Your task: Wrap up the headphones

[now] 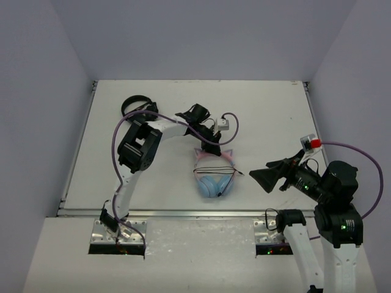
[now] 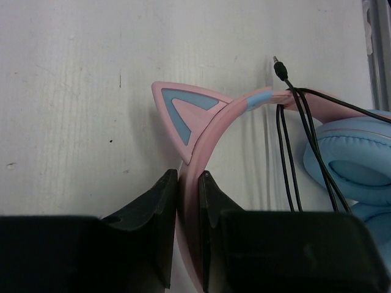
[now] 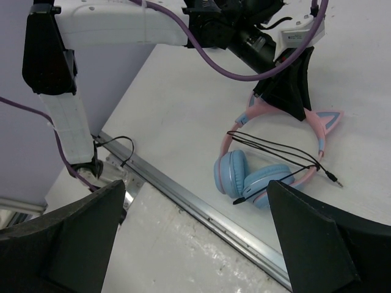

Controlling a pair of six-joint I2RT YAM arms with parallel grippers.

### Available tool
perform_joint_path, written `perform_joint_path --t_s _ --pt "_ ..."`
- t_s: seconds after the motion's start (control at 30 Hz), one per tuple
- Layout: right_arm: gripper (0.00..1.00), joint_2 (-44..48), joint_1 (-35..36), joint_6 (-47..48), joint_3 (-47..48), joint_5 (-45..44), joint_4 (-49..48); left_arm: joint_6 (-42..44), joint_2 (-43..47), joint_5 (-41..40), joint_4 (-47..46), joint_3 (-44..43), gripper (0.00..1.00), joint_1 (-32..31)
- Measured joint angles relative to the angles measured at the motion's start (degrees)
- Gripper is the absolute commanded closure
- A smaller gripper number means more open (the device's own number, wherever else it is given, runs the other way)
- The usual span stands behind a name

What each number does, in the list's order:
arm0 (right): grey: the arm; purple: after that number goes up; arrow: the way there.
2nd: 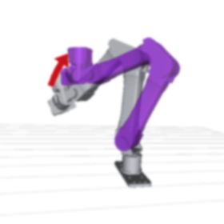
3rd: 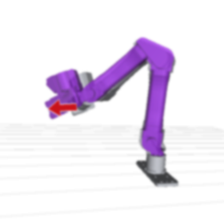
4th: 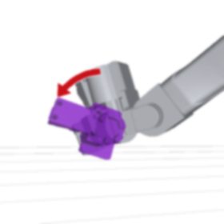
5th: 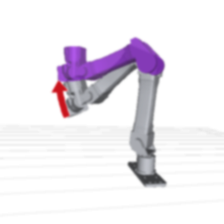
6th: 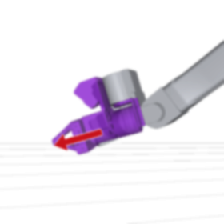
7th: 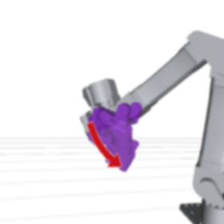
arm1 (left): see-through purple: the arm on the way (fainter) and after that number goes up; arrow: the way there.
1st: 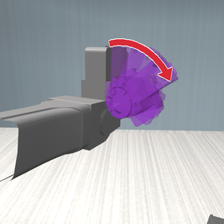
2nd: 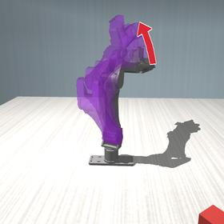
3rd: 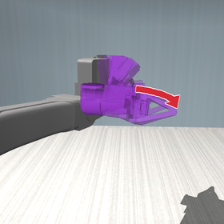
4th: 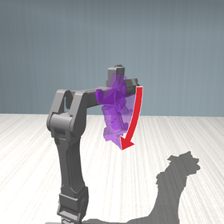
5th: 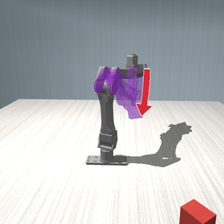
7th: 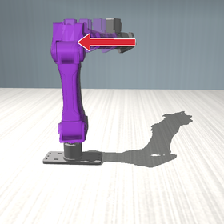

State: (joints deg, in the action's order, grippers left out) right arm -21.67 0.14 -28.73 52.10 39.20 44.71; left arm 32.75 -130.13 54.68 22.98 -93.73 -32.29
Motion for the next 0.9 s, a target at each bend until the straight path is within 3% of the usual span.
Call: perform_joint_path --t_s 0.13,0.3,0.47,0.5,0.53,0.57,0.77,0.9 --pt "0.01 0.1 0.0 -0.2 -0.3 0.5 0.0 -0.4 -0.8 -0.2 0.0 0.0 0.84 0.0" --pt "0.01 0.2 0.0 -0.2 -0.3 0.7 0.0 -3.3 -1.3 -0.8 -0.3 0.0 0.62 0.0" --pt "0.01 0.2 0.0 -0.2 -0.3 1.1 0.0 -6.8 -0.8 -1.7 -2.9 0.1 0.52 0.0" --pt "0.01 0.2 0.0 -0.2 -0.3 1.2 0.0 -7.6 -0.3 -1.9 -3.8 0.4 0.44 0.0" --pt "0.01 0.2 0.0 -0.2 -0.3 1.3 0.0 -8.3 0.4 -2.4 -5.0 0.9 0.04 0.0" --pt "0.01 0.2 0.0 -0.2 -0.3 1.3 0.0 -8.8 1.3 -3.0 -6.0 1.5 0.0 0.0" --pt "0.01 0.2 0.0 0.5 -0.3 1.1 0.0 -17.6 11.6 -15.3 -13.5 5.6 0.0 0.0" --pt "0.01 -0.4 0.0 2.7 -0.3 -2.7 0.3 -28.2 22.3 -37.8 -16.8 7.2 0.0 0.0"
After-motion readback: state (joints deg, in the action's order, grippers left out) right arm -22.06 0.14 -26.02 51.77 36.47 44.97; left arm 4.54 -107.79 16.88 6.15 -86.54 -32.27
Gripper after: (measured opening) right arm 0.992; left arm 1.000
